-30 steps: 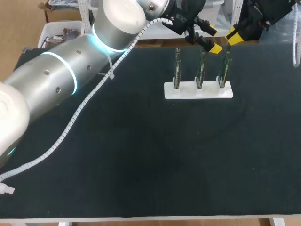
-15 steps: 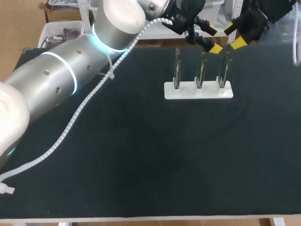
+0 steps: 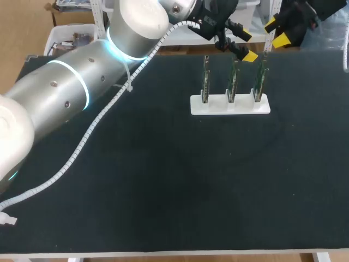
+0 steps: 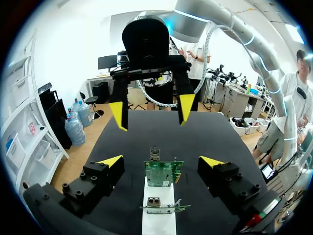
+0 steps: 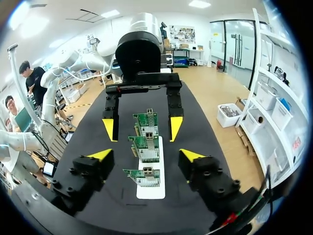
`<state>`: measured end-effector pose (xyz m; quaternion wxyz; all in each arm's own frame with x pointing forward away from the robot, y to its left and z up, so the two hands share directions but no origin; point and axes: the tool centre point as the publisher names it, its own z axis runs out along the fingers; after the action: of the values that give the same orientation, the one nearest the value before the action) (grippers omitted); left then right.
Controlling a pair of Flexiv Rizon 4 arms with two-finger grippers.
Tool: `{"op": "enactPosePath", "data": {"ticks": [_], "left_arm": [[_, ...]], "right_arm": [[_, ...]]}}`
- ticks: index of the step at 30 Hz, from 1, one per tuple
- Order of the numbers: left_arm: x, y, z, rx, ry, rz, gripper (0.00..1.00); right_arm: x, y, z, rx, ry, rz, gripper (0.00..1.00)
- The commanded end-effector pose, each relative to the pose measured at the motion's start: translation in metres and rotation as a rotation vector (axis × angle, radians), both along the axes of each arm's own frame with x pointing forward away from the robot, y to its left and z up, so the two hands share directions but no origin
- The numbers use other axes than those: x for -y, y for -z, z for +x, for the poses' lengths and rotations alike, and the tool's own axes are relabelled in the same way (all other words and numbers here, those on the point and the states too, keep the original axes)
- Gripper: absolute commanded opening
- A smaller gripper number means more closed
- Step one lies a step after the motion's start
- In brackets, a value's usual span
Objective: Pick up the optical module with the left hand, and insert it into the network port with the right hand.
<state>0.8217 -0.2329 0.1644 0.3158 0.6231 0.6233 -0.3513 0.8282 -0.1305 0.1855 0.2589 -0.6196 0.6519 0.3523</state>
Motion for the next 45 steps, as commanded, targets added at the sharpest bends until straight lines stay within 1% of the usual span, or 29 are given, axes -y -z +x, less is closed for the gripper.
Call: {"op": "enactPosePath", "data": {"ticks": [1, 12, 22, 32, 45], "left_arm": [[0.004, 0.0, 0.01, -0.207, 0.314, -0.002, 1.0], [0.004, 0.0, 0.01, -0.207, 0.314, -0.002, 1.0], [0.004, 0.0, 0.01, -0.207, 0.314, -0.002, 1.0], [0.004, 0.0, 0.01, -0.207, 0.314, -0.002, 1.0], [0.004, 0.0, 0.01, -0.207, 0.314, -0.002, 1.0]], "right_arm": [[-0.001, 0.0, 0.006, -0.051, -0.076, 0.014, 0.0], [-0.007, 0.009, -0.004, -0.066, -0.104, 0.01, 0.0], [-0.002, 0.013, 0.001, -0.074, -0.11, 0.007, 0.0], [-0.008, 0.018, 0.002, -0.09, -0.119, 0.015, 0.0], [-0.01, 0.029, 0.009, -0.118, -0.134, 0.007, 0.0]]}}
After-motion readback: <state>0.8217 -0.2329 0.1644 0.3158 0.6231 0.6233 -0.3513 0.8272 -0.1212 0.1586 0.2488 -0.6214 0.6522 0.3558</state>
